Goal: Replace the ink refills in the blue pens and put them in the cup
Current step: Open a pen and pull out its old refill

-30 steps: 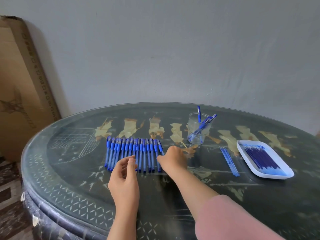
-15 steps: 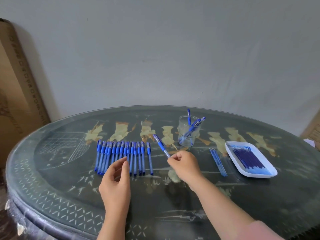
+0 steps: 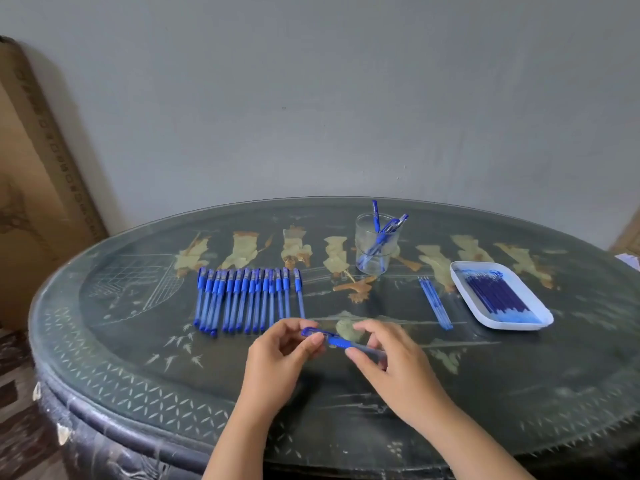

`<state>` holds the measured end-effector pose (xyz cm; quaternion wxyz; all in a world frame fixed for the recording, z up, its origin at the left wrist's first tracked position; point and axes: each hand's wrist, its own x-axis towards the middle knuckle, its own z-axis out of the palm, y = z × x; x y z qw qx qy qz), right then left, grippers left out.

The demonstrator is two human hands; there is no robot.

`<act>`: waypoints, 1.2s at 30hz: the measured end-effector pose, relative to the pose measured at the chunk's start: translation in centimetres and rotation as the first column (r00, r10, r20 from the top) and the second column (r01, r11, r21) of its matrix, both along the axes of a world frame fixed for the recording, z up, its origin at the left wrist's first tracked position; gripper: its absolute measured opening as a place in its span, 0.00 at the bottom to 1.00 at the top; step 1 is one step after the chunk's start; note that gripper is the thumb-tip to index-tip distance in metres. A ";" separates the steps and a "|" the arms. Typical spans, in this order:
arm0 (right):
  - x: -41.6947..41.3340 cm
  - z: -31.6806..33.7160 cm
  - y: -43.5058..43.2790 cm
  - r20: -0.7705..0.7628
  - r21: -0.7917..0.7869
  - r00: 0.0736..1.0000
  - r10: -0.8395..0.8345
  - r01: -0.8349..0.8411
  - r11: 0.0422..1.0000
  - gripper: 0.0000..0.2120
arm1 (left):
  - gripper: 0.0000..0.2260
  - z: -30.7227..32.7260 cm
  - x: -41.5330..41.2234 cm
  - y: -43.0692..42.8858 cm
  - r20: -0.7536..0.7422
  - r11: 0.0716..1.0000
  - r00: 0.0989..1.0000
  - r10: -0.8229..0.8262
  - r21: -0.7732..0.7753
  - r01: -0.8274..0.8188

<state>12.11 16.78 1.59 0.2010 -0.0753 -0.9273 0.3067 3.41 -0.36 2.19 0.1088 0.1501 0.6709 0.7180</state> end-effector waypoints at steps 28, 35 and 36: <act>-1.1 -2.6 1.0 -0.181 -0.139 0.944 -0.276 0.254 0.957 0.05 | 0.06 -0.9 0.2 0.6 -0.403 0.911 0.913 0.063 -0.351 -0.218; -0.8 -2.9 1.0 -0.185 -0.037 0.954 -0.238 0.235 0.971 0.09 | 0.08 -2.2 -0.5 1.2 -0.594 0.801 0.799 -0.089 -0.519 -0.297; -0.7 -2.9 1.1 -0.175 -0.015 0.960 -0.221 0.221 0.975 0.09 | 0.09 -2.3 -0.5 1.3 -0.591 0.799 0.802 -0.086 -0.522 -0.299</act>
